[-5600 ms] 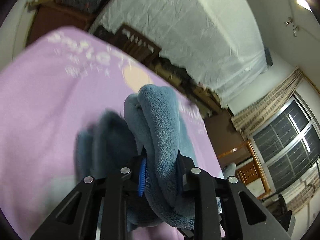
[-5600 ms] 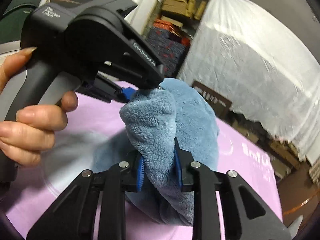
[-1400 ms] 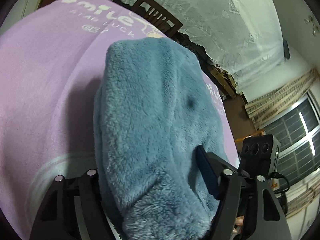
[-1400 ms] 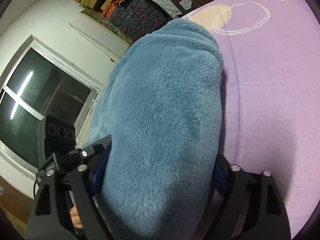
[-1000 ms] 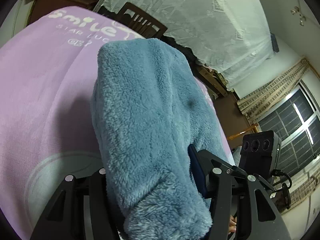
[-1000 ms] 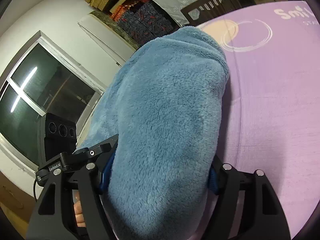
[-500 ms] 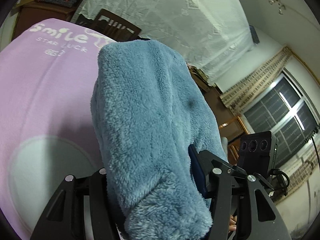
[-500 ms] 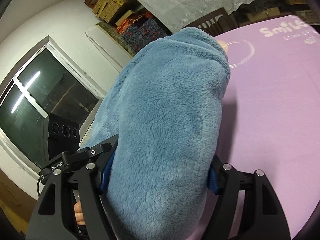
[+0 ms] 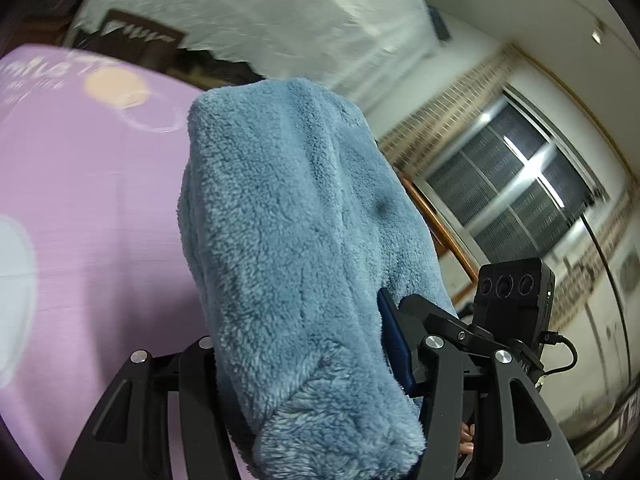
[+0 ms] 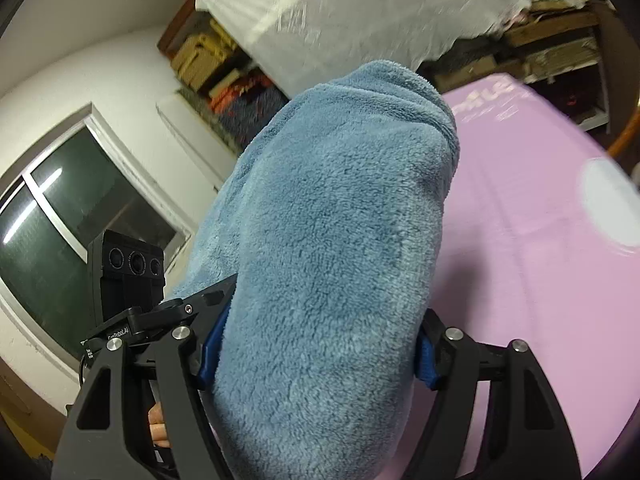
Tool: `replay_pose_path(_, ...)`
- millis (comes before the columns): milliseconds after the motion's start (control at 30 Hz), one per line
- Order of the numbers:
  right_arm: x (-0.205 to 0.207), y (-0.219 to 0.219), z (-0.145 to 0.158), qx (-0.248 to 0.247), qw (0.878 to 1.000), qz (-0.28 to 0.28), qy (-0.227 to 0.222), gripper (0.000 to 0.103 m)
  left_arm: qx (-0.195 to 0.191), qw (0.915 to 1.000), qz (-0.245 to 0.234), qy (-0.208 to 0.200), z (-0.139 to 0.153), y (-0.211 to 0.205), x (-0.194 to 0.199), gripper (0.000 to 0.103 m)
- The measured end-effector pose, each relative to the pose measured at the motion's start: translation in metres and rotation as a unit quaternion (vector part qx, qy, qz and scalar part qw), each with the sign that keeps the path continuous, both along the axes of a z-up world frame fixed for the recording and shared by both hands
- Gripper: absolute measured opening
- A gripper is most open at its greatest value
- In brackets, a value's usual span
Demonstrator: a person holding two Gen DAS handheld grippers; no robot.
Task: Fold large clothes
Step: 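Grasp the rolled blue jacket with both tools and lift it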
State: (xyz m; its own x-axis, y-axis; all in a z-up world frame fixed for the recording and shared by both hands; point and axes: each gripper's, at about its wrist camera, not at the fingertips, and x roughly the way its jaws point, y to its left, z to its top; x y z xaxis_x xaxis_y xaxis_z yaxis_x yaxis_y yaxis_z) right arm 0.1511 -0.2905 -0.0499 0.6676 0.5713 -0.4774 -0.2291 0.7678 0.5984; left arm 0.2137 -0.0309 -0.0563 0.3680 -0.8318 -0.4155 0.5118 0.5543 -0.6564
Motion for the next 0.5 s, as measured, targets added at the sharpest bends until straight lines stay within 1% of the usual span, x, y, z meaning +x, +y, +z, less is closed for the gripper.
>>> replay_pose_path(100,-0.042,-0.035,0.015,0.002,1.0,-0.024,-0.02,0.07,0.008,0.9993,-0.026,-0.026,0.018,-0.034,-0.026,0.056)
replay_pose_path(233,-0.081,-0.07,0.029,0.0,0.998,-0.05,-0.039,0.07,0.014,0.9976,-0.051,-0.045,0.03,-0.072,-0.052,0.056)
replay_pose_path(400,-0.125,-0.116,0.031,0.0,0.995,-0.085,-0.051,0.07,0.026,0.9948,-0.08,-0.057,0.032,-0.116,-0.072,0.056)
replay_pose_path(500,-0.134,-0.134,0.026,0.001,0.994,-0.099,-0.049,0.071,0.034,0.9935,-0.093,-0.056,0.027,-0.138,-0.074,0.056)
